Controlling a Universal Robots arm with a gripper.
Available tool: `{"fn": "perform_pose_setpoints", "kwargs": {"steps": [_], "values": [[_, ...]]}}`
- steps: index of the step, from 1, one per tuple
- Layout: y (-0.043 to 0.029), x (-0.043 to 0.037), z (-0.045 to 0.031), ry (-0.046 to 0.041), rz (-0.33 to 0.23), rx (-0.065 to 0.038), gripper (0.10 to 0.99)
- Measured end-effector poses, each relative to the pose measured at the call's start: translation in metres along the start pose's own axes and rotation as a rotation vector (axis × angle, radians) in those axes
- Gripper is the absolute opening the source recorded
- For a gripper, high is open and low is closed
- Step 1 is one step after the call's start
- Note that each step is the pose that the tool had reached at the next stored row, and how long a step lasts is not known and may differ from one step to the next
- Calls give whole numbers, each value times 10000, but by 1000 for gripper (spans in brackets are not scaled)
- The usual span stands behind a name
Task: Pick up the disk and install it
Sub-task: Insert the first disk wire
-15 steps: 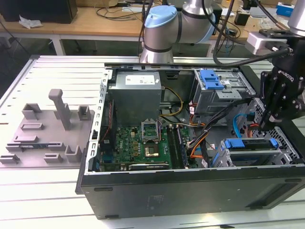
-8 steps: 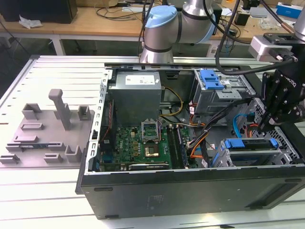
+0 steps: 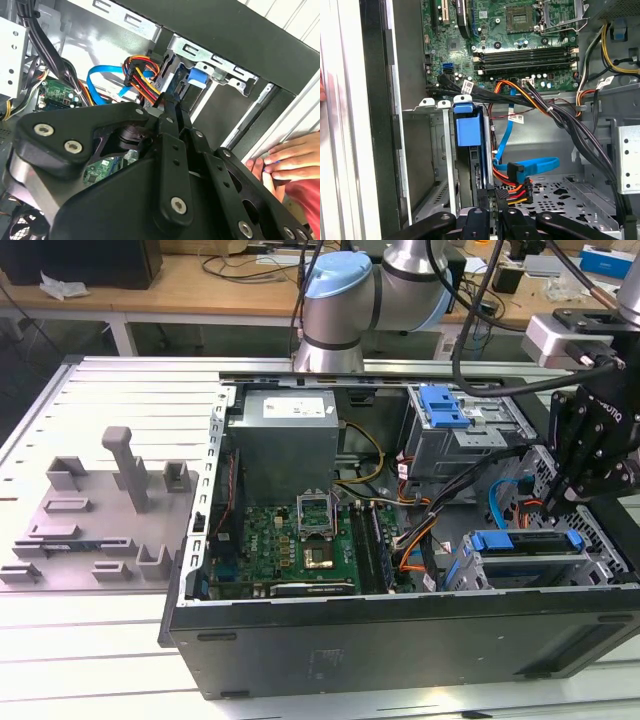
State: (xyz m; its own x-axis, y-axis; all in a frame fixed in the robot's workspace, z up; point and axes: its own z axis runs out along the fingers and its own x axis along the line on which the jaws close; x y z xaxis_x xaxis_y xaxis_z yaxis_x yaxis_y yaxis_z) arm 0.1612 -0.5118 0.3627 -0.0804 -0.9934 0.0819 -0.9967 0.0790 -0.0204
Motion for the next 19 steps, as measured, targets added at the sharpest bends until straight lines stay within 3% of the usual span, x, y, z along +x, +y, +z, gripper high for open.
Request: {"fn": "perform_pose_setpoints", "kwargs": {"steps": [4,7,19], "values": [[-1,4,0,-16,-7,-1,165],[-6,76,9,-97,-23,-6,165],[-40,81,30,-85,793,-72,165]]}}
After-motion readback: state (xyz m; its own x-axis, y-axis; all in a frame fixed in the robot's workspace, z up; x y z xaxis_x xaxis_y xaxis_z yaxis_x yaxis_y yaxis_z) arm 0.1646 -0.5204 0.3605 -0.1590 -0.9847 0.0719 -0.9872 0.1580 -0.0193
